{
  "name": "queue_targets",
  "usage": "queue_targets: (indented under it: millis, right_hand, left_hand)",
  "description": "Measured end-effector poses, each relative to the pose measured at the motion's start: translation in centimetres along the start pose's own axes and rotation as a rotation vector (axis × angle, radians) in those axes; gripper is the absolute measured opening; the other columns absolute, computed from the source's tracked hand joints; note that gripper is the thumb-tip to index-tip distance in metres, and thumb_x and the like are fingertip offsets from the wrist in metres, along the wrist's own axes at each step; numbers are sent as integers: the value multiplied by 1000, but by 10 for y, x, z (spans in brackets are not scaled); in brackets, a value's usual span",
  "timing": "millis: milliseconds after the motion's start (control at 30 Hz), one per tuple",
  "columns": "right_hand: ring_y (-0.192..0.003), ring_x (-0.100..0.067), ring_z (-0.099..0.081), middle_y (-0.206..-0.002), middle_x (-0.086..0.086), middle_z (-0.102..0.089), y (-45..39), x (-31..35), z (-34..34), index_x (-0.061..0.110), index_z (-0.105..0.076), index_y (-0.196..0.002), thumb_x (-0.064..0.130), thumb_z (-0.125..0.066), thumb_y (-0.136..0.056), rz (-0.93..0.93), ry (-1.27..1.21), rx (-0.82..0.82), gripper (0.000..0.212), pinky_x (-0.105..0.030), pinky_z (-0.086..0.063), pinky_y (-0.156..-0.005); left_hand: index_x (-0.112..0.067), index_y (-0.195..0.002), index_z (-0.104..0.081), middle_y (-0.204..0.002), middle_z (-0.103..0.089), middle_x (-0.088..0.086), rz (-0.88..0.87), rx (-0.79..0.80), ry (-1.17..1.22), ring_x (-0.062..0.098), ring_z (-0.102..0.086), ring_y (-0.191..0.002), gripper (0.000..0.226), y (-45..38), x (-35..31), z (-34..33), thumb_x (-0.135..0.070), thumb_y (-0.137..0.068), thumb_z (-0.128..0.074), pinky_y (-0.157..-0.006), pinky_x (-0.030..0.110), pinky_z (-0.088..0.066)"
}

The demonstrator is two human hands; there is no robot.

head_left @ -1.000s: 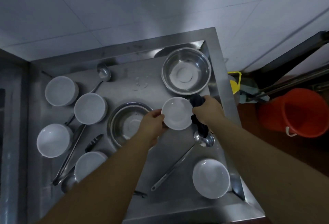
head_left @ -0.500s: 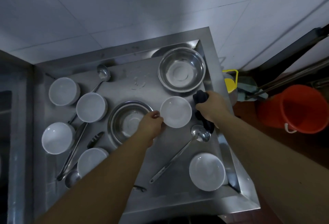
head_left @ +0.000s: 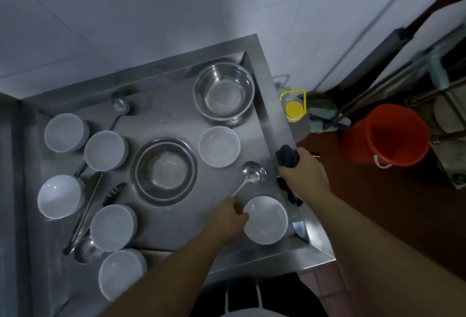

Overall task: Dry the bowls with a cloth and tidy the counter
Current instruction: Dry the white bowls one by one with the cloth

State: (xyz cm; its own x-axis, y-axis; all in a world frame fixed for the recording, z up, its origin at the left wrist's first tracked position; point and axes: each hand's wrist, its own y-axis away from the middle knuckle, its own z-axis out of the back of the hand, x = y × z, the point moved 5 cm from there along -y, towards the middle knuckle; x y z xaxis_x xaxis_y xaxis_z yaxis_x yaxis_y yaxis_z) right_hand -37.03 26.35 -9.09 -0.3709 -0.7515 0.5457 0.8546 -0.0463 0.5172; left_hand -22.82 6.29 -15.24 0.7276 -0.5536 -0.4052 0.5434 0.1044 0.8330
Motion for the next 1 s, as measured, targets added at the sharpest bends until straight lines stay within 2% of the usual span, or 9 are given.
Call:
queue_targets:
  millis: [133, 233, 333, 533, 600, 733, 867, 933, 1000]
  right_hand:
    - [-72, -17, -63, -80, -1, -66, 29, -27, -9, 20, -58, -90, 21, -71, -83, -67, -48, -1, 15, -30, -45, -59]
    - [-72, -17, -65, -83, -1, -67, 45, -41, -19, 23, -58, -93, 21, -70, -84, -109, -85, 44, 16, -32, -49, -60]
    - [-73, -15, -64, -83, 2, -66, 57, -45, -25, 29, -57, -92, 24, -71, -84, -113, -109, 59, 17, -31, -49, -57]
    - [-72, -16, -65, -80, 2, -66, 73, -25, -30, 28, -60, -93, 28, -74, -82, -57, -139, 63, 18, -32, -49, -56]
    - [-71, -16, -66, -78, 2, -66, 79, -12, -30, 31, -59, -90, 31, -75, -82, -21, -184, 63, 19, -33, -49, -56]
    - [-83, -17, -68, -89, 1, -70, 97, 25, -35, 30, -62, -98, 36, -80, -86, 56, -330, 103, 22, -41, -57, -71]
    - [-82, -17, -67, -94, -3, -68, 129, 80, -41, 32, -62, -96, 42, -75, -90, 145, -469, 92, 17, -38, -53, -68]
    - [-74, -20, -61, -94, -4, -67, 151, 114, -45, 37, -62, -92, 47, -64, -86, 172, -538, 106, 12, -33, -45, -61]
    - [-71, -17, -56, -92, -3, -66, 172, 149, -52, 37, -63, -92, 44, -57, -82, 226, -574, 140, 14, -28, -40, -59]
  left_hand:
    - [-17, -129, -65, -118, -70, 4, 9, -12, 36, 19, -61, -98, 34, -1, 5, -19, -25, -96, -65, -85, 32, -49]
    - [-13, -129, -67, -120, -72, 9, 14, -39, 34, 28, -66, -107, 33, -2, 3, -20, -17, -96, -63, -93, 40, -56]
    - [-13, -122, -70, -114, -73, 10, 9, -26, 73, 29, -68, -105, 30, -1, 1, -19, -15, -92, -63, -93, 43, -59]
    - [-16, -109, -74, -104, -74, 9, 86, -27, 353, 29, -74, -96, 20, 18, 12, -3, -16, -90, -67, -93, 51, -63]
    - [-14, -116, -70, -105, -73, 9, 109, -61, 460, 27, -74, -94, 26, 28, 18, 10, -18, -90, -67, -92, 50, -63]
    - [-4, -119, -62, -108, -68, 15, 127, -94, 729, 26, -68, -88, 26, 56, 31, 43, -14, -95, -65, -90, 44, -64]
    - [-6, -108, -69, -98, -72, 13, 54, -128, 994, 21, -71, -80, 14, 94, 43, 89, -7, -96, -63, -67, 30, -60]
    - [-6, -112, -71, -97, -72, 13, 1, -123, 1092, 22, -69, -85, 18, 115, 50, 115, -8, -97, -62, -72, 33, -61]
    - [-1, -117, -69, -103, -70, 19, -61, -112, 1197, 29, -68, -96, 23, 135, 59, 140, -7, -97, -60, -87, 42, -63]
